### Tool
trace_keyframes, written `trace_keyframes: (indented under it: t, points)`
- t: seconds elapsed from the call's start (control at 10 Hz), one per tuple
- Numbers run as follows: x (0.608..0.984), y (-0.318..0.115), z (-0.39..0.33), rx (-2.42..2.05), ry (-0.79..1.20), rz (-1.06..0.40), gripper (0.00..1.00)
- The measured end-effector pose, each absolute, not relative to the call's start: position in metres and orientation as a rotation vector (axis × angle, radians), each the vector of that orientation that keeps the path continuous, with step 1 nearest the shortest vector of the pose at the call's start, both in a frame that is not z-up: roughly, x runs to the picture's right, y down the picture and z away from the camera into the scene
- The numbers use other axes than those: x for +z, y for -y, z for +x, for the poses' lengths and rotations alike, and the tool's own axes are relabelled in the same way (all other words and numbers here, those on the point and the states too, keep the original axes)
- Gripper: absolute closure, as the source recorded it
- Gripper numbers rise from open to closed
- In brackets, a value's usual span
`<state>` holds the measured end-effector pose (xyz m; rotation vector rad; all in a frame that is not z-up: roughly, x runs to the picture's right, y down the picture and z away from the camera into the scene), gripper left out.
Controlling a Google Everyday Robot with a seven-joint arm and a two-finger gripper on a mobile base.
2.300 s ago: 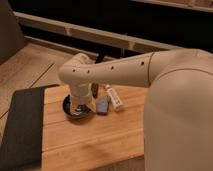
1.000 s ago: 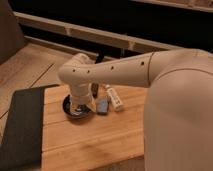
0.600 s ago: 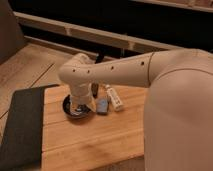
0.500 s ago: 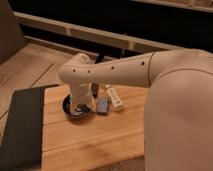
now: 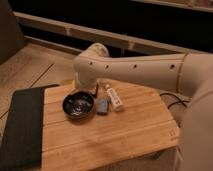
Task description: Wipe the white sponge on the table
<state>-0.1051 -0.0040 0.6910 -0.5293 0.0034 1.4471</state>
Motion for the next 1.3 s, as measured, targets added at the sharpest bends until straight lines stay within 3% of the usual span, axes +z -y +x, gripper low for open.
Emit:
trace_keyframes:
  t: [0.4, 0.9, 1.3]
  points:
    - [0.691, 0.005, -0.099, 1.453, 0.021, -0.525, 0.35]
    - [0.708, -0.015, 0.017, 1.703, -0.014, -0.439, 0.35]
    - [0.734, -0.029, 0.049, 1.832, 0.075, -0.461, 0.35]
